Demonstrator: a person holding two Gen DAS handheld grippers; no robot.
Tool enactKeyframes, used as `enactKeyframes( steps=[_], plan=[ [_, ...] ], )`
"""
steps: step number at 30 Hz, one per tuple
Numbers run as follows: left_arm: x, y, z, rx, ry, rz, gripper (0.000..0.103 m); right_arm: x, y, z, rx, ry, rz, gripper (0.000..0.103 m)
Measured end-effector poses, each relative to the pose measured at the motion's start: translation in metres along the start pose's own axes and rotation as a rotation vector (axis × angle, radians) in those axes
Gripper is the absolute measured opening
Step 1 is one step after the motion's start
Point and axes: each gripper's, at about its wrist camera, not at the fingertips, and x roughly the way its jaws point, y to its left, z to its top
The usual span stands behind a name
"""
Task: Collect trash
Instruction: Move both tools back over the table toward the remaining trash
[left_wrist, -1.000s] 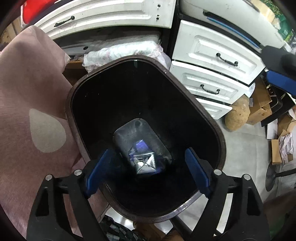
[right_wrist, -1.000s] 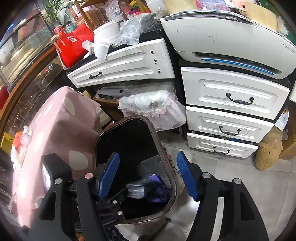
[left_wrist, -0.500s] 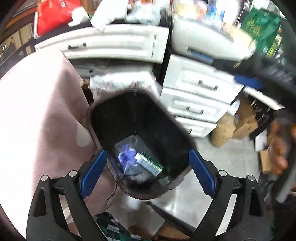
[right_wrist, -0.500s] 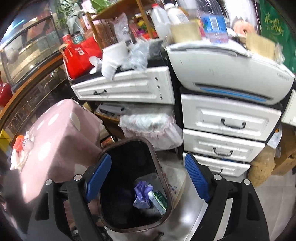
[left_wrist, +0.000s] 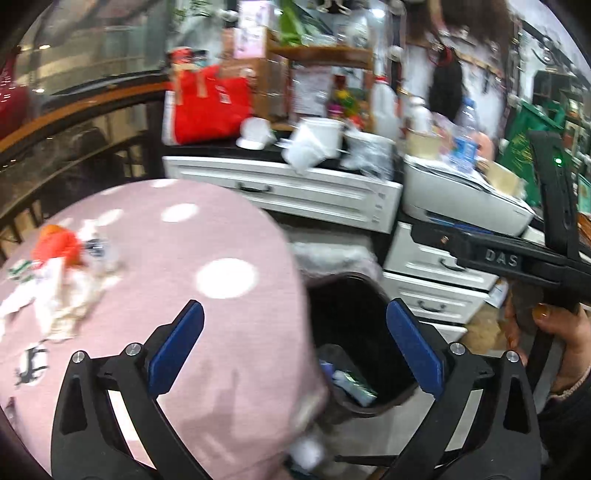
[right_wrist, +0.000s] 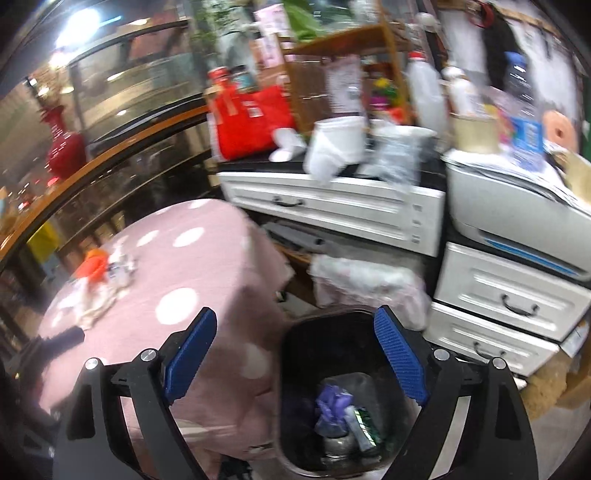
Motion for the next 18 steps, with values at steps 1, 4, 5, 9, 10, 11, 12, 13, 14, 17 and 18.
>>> enactKeyframes(
  steps=[1, 4, 5, 9, 10, 11, 12, 13, 14, 17, 18],
  plan=[
    [-0.003, 0.008, -0.001, -0.012, -0.002, 0.015, 0.097, 0.003, 0.01, 0.001, -0.016, 0.003, 0.02, 0.087],
    [-0.014, 0.038, -0.005, -0.065, -0.011, 0.064, 0.097, 0.01, 0.035, 0.003, -0.049, 0.011, 0.07, 0.087],
    [-0.017, 0.047, -0.006, -0.08, -0.014, 0.082, 0.097, 0.013, 0.045, 0.003, -0.062, 0.016, 0.091, 0.087],
    [-0.03, 0.088, -0.014, -0.145, -0.014, 0.16, 0.097, 0.024, 0.079, 0.003, -0.107, 0.031, 0.156, 0.087],
    [-0.033, 0.097, -0.016, -0.157, -0.015, 0.181, 0.097, 0.026, 0.086, 0.002, -0.117, 0.037, 0.167, 0.087],
    [-0.034, 0.104, -0.017, -0.166, -0.014, 0.197, 0.097, 0.029, 0.095, 0.002, -0.13, 0.043, 0.181, 0.087],
    [-0.036, 0.112, -0.02, -0.177, -0.013, 0.216, 0.097, 0.031, 0.102, 0.003, -0.141, 0.047, 0.195, 0.087],
    [-0.038, 0.12, -0.022, -0.187, -0.011, 0.239, 0.097, 0.032, 0.107, 0.002, -0.147, 0.049, 0.206, 0.087],
    [-0.04, 0.128, -0.024, -0.196, -0.008, 0.262, 0.097, 0.034, 0.114, 0.002, -0.158, 0.053, 0.221, 0.087],
    [-0.047, 0.153, -0.032, -0.237, -0.003, 0.312, 0.097, 0.038, 0.137, 0.002, -0.19, 0.064, 0.253, 0.087],
    [-0.05, 0.163, -0.036, -0.257, -0.004, 0.325, 0.097, 0.04, 0.145, 0.002, -0.201, 0.069, 0.266, 0.087]
  ],
)
